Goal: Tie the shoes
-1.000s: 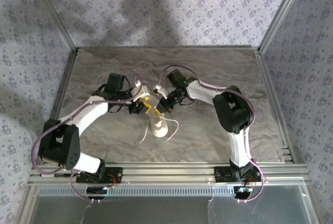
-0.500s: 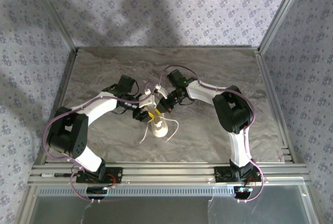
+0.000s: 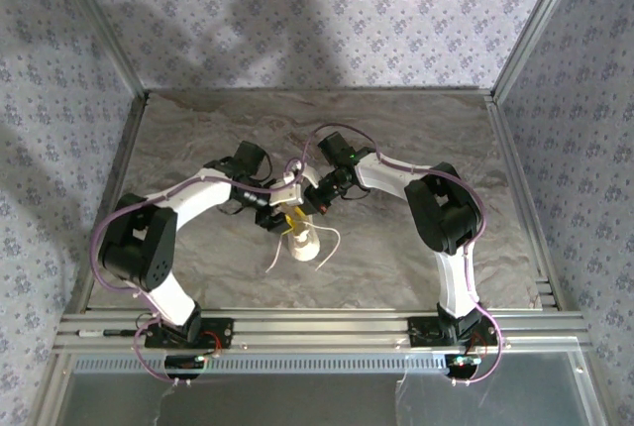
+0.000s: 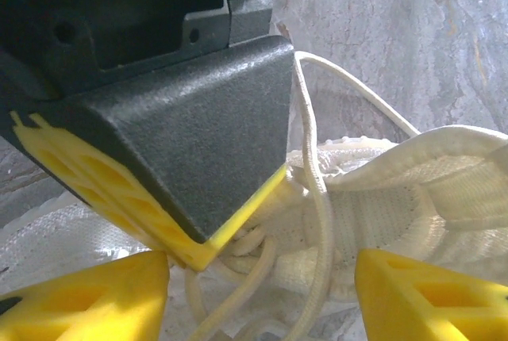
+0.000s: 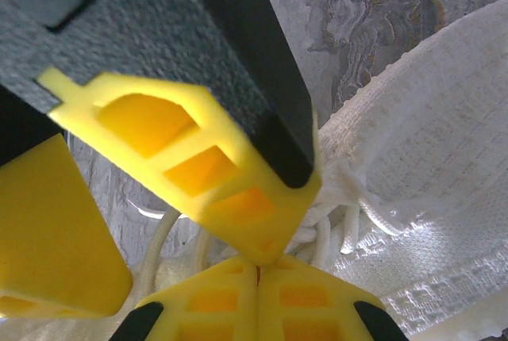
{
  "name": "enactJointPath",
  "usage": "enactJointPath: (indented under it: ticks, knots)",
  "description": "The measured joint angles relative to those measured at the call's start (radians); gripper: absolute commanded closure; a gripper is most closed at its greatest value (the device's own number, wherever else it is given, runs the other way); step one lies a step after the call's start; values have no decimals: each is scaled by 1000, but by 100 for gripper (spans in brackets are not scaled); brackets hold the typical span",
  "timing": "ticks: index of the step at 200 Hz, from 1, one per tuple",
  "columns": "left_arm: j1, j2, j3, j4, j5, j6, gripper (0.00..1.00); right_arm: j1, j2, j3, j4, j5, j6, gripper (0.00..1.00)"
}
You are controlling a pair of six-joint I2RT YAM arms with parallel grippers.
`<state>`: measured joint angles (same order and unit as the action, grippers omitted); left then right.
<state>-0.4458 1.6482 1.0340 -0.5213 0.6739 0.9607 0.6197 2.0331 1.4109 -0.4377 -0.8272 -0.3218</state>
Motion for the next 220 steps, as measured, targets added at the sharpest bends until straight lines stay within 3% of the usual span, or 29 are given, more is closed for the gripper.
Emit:
enactJointPath:
  ticks: [135,220]
  knots:
    - [-11,64,78,-49,-13,-13,47,-4,-40,-54,39,5,15,98]
    - [-10,134,177,-153,-8,1,45,-21,-43,-67,66,27,47,99]
